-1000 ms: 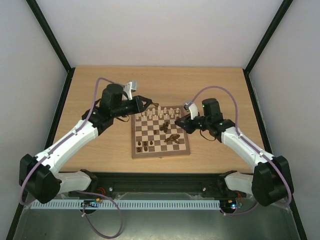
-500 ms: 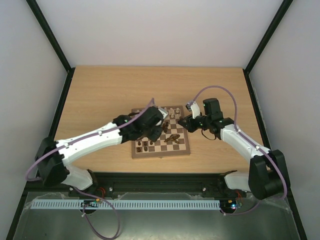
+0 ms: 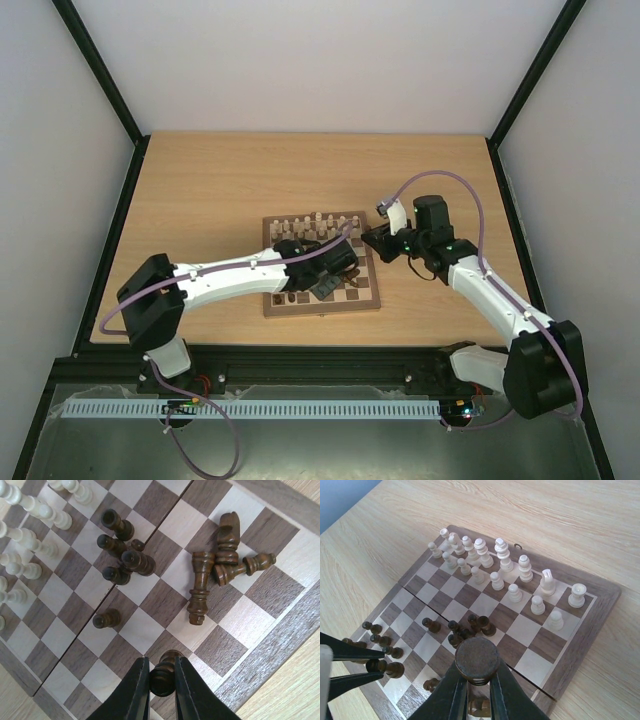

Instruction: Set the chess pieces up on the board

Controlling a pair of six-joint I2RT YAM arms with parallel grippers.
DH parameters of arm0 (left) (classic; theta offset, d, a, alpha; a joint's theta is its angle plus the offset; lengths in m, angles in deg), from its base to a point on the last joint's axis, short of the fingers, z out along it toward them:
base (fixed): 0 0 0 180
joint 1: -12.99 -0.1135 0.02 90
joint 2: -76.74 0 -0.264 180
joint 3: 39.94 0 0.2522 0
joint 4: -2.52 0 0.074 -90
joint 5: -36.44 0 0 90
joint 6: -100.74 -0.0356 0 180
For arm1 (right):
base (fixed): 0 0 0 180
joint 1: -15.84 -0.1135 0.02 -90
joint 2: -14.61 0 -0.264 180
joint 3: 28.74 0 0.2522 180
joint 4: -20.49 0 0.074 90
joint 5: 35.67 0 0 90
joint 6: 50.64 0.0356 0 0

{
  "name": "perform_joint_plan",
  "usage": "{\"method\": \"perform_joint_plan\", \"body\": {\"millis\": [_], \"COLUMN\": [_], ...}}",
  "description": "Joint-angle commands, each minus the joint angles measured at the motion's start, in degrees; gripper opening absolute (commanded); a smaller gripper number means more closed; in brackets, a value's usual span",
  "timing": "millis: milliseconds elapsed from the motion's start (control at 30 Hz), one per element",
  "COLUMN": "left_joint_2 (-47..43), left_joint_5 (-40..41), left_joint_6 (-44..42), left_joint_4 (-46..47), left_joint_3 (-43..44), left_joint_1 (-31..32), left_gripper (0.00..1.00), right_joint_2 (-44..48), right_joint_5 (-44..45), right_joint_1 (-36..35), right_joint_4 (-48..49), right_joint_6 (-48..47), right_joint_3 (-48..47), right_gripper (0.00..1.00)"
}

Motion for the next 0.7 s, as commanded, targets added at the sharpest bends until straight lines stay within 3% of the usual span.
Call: {"method": "perform_joint_plan", "body": {"millis": [0,667], "left_joint_2": [1.1,-1.4], "left_joint_5": [-0.1,-5.1], "left_joint_6": [0.0,1.4], "left_joint_4": [-1.8,0.7], "left_joint_3": [0.1,-5.6], "left_joint_1": [0.6,1.5], "left_gripper": [0.05,0.07], "right_joint_2": [0.9,0.1], "right_joint_5": [0.6,0.5], "right_joint_1": [0.2,0.2], "right_joint_4": [-0.8,-0.7], "right_joint_6": [-1.3,-1.8], "right_joint_3": [0.0,0.1], "right_gripper": [0.08,0.09]}}
